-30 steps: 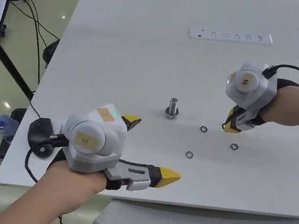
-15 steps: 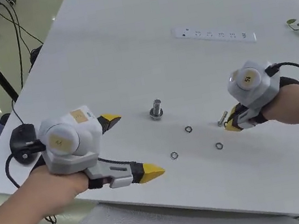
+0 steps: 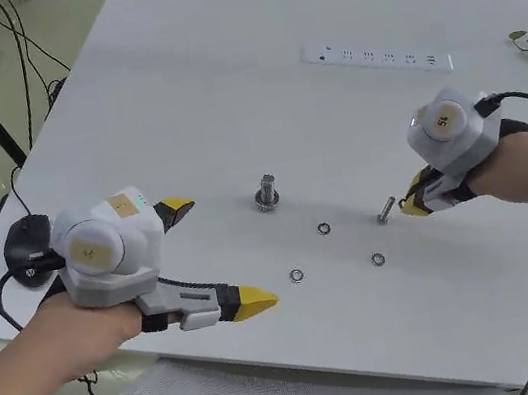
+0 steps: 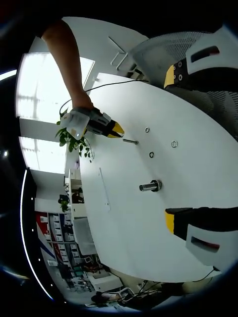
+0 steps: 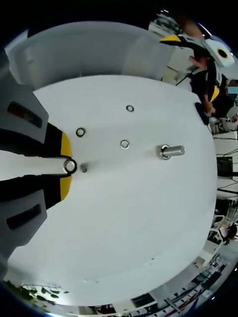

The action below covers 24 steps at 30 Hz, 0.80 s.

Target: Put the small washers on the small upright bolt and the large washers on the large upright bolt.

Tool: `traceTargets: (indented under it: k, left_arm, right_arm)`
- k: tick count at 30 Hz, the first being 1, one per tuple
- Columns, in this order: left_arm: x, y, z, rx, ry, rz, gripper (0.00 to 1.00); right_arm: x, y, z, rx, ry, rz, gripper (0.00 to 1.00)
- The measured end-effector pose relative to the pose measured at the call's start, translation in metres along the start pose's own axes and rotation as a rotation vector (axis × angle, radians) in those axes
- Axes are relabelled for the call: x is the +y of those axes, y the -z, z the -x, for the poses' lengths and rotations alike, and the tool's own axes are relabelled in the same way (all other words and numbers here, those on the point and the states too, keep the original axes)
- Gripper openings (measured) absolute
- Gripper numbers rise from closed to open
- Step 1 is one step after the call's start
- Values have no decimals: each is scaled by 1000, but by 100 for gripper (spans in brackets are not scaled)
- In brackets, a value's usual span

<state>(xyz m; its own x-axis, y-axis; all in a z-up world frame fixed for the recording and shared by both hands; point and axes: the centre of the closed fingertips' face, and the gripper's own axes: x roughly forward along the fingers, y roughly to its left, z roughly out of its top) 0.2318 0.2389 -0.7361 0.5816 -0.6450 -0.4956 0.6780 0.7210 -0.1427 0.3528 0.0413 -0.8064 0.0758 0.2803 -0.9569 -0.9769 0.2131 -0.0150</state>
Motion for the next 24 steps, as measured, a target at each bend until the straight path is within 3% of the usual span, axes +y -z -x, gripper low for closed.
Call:
traceTargets:
  k: [8,24]
  left_arm:
    - [-1,-2,-3,-21,-5,28,99]
    - [-6,2,-3,9,15,13,97]
  right_arm:
    - [-1,-12,0,-18,-3,22,12]
    - [-3,-12,-9,6,-3,37,12]
